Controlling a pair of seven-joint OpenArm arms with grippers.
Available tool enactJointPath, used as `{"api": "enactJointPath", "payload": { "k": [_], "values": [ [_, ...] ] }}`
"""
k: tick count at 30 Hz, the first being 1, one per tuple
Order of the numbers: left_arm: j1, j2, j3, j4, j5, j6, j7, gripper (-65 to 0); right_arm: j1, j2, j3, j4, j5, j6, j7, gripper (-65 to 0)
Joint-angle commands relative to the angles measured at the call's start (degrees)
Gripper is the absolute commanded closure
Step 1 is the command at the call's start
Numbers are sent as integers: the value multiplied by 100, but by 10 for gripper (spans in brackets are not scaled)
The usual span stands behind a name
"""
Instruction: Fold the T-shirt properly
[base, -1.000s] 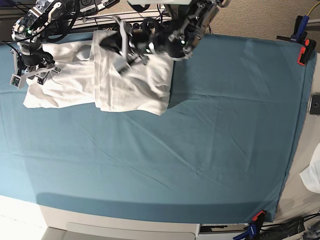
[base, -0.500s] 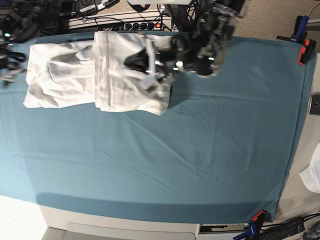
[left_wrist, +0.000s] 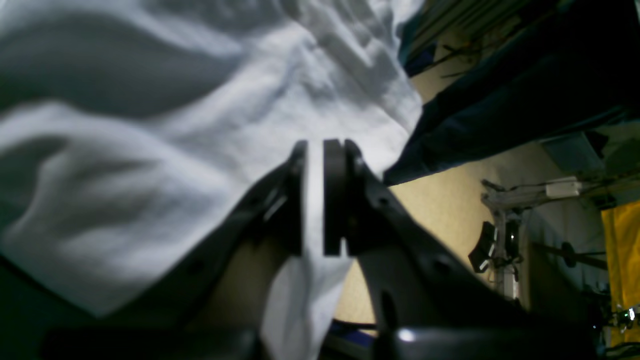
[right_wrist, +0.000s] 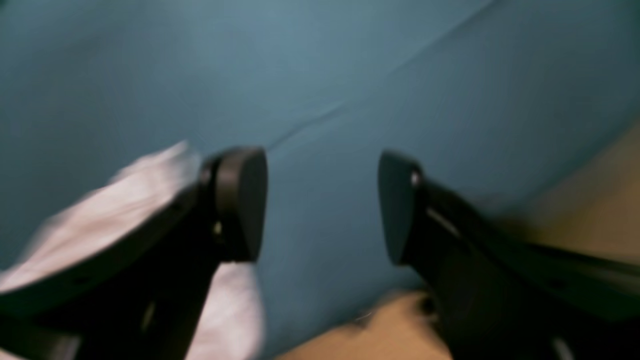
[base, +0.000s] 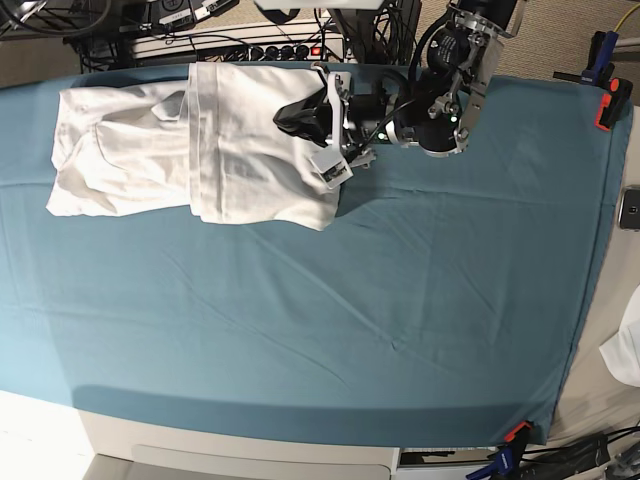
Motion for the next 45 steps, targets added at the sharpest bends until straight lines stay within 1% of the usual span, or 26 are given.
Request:
{"api": "enactJointPath", "payload": {
  "k": [1,2,4,5,7,9,11,15,21,27,31,33,35,40,45],
  "values": [
    [-44,48,33,94,-125,-42,-122,-70,118,426,48,-334,448,149,-50,-350],
    [-42,48,57,94,-109,-44,-122,-70,203,610,35,-807,929,308,-227,-350],
    [-39,44,72,94,-70,-42,-120,-70,323,931,4,-1733,1762,455,-262,-350],
    [-39,44,72,94,-68,-42,-120,-70,387,1040,7,-2170,2107,509,-262,-350],
    [-44,50,72,94,-74,-42,-127,-70,479,1200,7,-2973,2618,634,-262,-350],
    [-46,50,72,94,-118,-42,-129,-70,531,1224,7,-3534,2943,642,-262,-350],
    [-44,63,72,94,-160,-44,-127,-70,533,1147,7,-3814,2943,642,-262,-350],
    [-46,79,72,94,-164,-44,-131,-70,535,868,4,-3853,2872,642,-262,-350],
    [-46,79,72,94,-205,-44,-129,-70,535,533,4,-3853,2201,642,-262,-350],
    [-46,76,72,94,-289,-44,-127,-70,551,321,4,-3853,1530,642,-262,-350],
    [-48,79,72,94,-289,-44,-129,-70,553,219,4,-3853,1456,642,-262,-350],
    [-48,79,72,94,-289,-44,-129,-70,586,173,-28,-3853,1231,642,-262,-350],
    [-48,79,72,94,-289,-44,-129,-70,634,111,-201,-3853,1091,642,-190,-350],
    [-46,79,72,94,-286,-44,-127,-70,859,96,-1075,-3853,1099,642,0,-350],
    [-46,79,72,94,-284,-44,-127,-70,1274,68,-1635,-3853,1102,642,-26,-350]
  ]
}}
